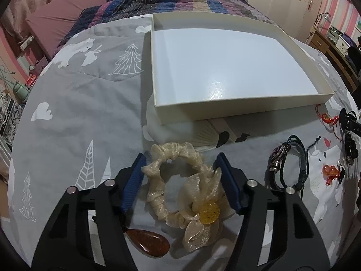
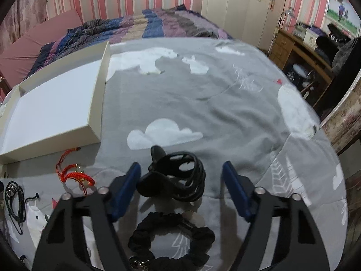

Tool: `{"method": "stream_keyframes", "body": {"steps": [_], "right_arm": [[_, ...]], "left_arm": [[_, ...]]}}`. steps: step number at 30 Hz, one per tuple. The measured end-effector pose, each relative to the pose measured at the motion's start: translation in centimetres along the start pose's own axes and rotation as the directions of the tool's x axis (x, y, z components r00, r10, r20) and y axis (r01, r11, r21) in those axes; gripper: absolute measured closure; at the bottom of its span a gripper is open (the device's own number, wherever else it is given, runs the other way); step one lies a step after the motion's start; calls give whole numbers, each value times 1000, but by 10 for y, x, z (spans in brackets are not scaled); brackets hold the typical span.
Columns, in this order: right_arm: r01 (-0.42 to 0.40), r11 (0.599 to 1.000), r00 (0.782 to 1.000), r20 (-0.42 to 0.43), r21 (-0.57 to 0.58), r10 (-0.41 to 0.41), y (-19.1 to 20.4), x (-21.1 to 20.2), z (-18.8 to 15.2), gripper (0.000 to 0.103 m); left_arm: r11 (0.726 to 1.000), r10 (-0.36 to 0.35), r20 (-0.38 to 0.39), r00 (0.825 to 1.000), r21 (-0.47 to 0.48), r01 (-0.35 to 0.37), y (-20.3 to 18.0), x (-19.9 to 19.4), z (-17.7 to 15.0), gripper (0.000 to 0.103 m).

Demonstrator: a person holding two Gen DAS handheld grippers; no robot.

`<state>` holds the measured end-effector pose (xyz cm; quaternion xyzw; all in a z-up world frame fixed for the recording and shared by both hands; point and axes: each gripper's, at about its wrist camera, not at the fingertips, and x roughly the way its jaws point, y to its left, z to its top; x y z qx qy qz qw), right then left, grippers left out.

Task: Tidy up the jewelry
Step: 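Close right tool on black claw clip while left tool grasps cream scrunchie, then carry both held items into the white tray and open both tools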

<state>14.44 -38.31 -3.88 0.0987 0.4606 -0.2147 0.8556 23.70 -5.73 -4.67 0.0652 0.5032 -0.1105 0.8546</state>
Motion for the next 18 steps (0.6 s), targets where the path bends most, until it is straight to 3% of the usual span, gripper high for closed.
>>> {"method": "stream_keyframes", "body": {"steps": [3, 12, 18], "right_arm": [[-45, 999, 999, -11, 15, 45, -1, 3, -2, 47], [-59, 998, 998, 2, 25, 59, -1, 1, -2, 47], [-68, 997, 998, 4, 22, 68, 1, 0, -1, 47]], "left_arm": [[1000, 2, 3, 1000, -3, -2, -1, 1, 1, 51], [1000, 1, 15, 1000, 3, -1, 1, -2, 1, 76], [1000, -11, 17, 1000, -21, 12, 10, -2, 4, 84]]}}
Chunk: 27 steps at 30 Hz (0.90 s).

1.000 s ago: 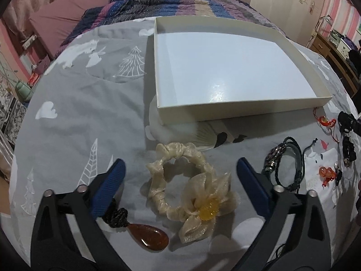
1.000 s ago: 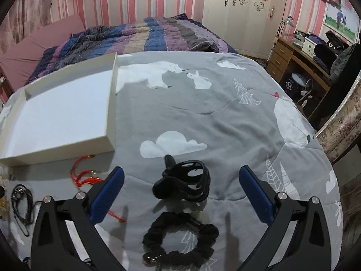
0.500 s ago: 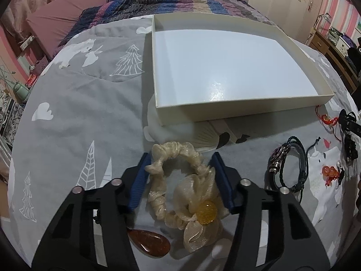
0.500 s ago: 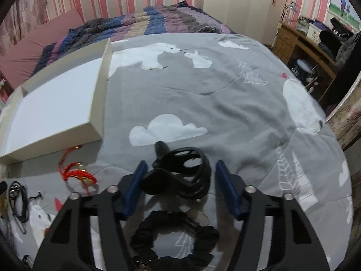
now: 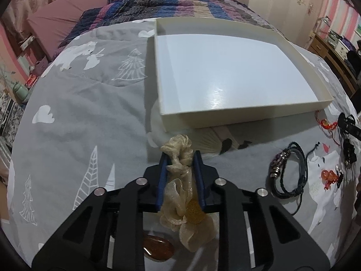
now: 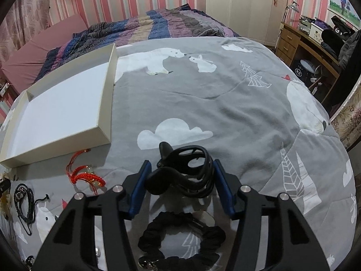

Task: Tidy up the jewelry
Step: 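Carry both held items into the white tray and open both tools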

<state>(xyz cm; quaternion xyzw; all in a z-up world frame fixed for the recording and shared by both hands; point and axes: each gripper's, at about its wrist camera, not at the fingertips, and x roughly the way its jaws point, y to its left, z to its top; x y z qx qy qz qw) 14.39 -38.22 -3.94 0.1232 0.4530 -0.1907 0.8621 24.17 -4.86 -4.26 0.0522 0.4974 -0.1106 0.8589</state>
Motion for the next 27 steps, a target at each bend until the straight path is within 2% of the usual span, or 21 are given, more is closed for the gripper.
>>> {"method": "stream_keyframes", "body": {"steps": [4, 10, 15, 18, 21, 23, 27], "right_arm": [[1, 1000, 1000, 1, 9, -1, -2, -1, 2, 47], [-19, 1000, 998, 63, 17, 18, 1, -32, 20, 47], [-69, 997, 992, 108, -36, 73, 29, -50, 53, 47], [-93, 992, 988, 117, -89, 103, 59, -48, 72, 47], [-119, 984, 985, 111, -131, 134, 92, -36, 95, 47], [-157, 976, 981, 87, -150, 172, 113, -21, 113, 47], [-147, 972, 987, 44, -185, 158, 146, 18, 141, 47]], "left_arm": [[1000, -1, 11, 1000, -12, 1, 2, -9, 4, 90], [999, -34, 100, 994, 17, 32, 1, -54, 14, 92], [996, -82, 135, 987, 33, 78, -2, -70, 54, 92], [992, -124, 142, 982, 31, 121, -6, -61, 93, 92], [988, -155, 113, 981, -1, 156, -7, -36, 131, 92], [991, -134, 100, 986, -14, 136, -7, -13, 155, 92], [997, -75, 90, 993, -24, 77, -10, 27, 190, 92]]}}
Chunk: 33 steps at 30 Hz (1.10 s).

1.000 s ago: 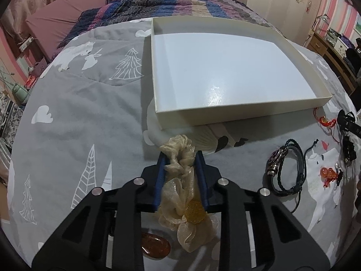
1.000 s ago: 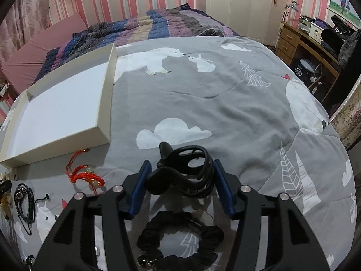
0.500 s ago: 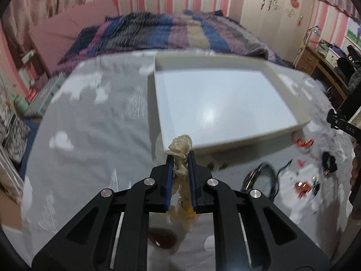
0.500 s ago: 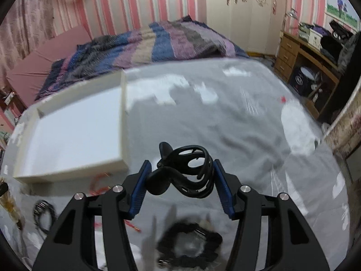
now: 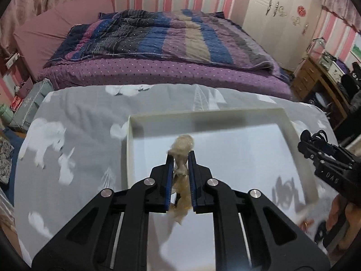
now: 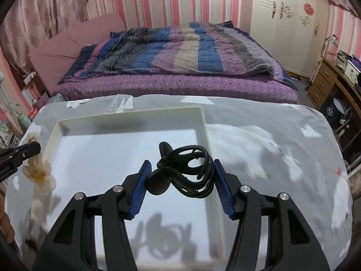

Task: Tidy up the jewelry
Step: 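Carry both held items into the white tray and open both tools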

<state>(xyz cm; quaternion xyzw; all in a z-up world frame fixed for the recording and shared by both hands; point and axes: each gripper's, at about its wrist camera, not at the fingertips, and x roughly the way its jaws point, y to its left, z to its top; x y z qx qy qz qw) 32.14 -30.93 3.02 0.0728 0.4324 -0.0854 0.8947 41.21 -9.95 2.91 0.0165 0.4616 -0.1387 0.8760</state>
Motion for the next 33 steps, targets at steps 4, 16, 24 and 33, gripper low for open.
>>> {"method": "stream_keyframes", "body": {"steps": [4, 16, 24, 33], "right_arm": [[19, 1000, 999, -36, -8, -19, 11, 46, 23, 47], [47, 998, 995, -90, -51, -51, 24, 103, 41, 47], [37, 999, 994, -104, -38, -41, 22, 113, 45, 48], [35, 997, 993, -114, -68, -42, 27, 101, 47, 38]], "left_arm": [[999, 36, -31, 999, 13, -36, -6, 36, 11, 92], [997, 79, -61, 995, 13, -79, -10, 76, 27, 92], [996, 92, -65, 994, 19, -91, -14, 82, 26, 92], [998, 68, -17, 998, 12, -68, -16, 60, 25, 53]]}}
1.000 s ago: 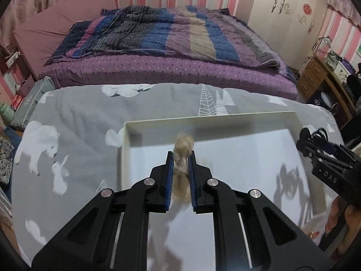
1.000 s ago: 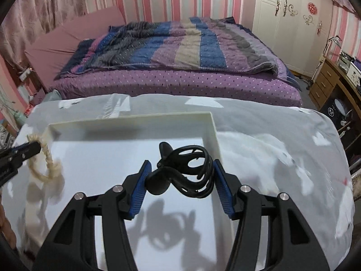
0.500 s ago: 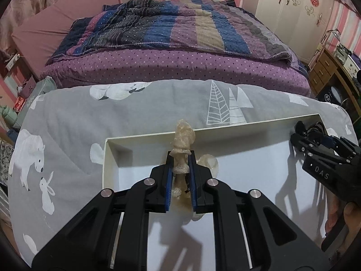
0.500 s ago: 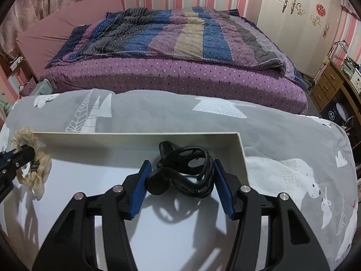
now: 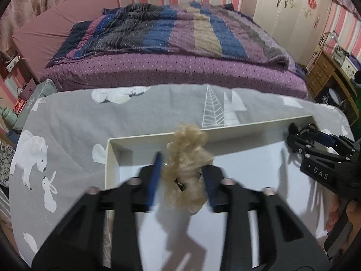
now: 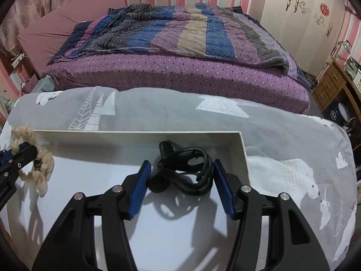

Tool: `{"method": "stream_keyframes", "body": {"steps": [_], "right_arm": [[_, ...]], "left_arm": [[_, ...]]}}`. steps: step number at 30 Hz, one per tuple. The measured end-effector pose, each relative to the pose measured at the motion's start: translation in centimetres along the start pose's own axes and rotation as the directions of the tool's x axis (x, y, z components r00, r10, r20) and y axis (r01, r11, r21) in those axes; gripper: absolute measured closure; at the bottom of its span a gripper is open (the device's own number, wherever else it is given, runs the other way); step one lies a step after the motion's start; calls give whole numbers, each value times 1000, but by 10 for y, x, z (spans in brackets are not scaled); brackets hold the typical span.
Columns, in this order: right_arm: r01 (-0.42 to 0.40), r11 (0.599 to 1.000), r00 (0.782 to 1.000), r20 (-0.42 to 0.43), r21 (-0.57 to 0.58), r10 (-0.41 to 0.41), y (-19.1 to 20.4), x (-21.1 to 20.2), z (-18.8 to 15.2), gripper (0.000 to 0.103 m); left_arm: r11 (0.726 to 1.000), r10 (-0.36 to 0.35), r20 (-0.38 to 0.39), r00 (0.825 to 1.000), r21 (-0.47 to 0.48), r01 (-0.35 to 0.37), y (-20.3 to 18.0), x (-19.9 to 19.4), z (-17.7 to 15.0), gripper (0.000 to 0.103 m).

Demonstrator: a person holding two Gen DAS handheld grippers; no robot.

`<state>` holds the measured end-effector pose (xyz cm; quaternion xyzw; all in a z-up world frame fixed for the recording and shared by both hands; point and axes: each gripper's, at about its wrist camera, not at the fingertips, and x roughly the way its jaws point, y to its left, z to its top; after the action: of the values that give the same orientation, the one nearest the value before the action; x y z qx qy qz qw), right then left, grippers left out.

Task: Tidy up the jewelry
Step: 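Carry both held items into the white tray and open both tools, then lift both open tools out of the tray back over the bed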

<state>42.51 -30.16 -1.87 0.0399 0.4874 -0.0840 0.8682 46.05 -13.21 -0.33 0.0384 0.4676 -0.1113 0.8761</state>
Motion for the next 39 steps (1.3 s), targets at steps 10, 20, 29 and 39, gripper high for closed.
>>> {"method": "stream_keyframes", "body": {"steps": [10, 20, 29, 39], "right_arm": [[4, 1000, 995, 100, 0, -4, -4, -53, 7, 27], [38, 999, 985, 166, 30, -43, -18, -107, -8, 8], [34, 997, 974, 221, 69, -49, -30, -167, -47, 8], [107, 990, 959, 255, 88, -126, -52, -220, -123, 7]], "left_arm": [[1000, -19, 103, 995, 21, 17, -4, -57, -7, 22], [1000, -12, 167, 986, 10, 11, 3, -119, -24, 5], [999, 39, 175, 984, 2, -40, 15, -170, -71, 3], [998, 55, 200, 978, 29, -62, 32, -217, -145, 3]]}}
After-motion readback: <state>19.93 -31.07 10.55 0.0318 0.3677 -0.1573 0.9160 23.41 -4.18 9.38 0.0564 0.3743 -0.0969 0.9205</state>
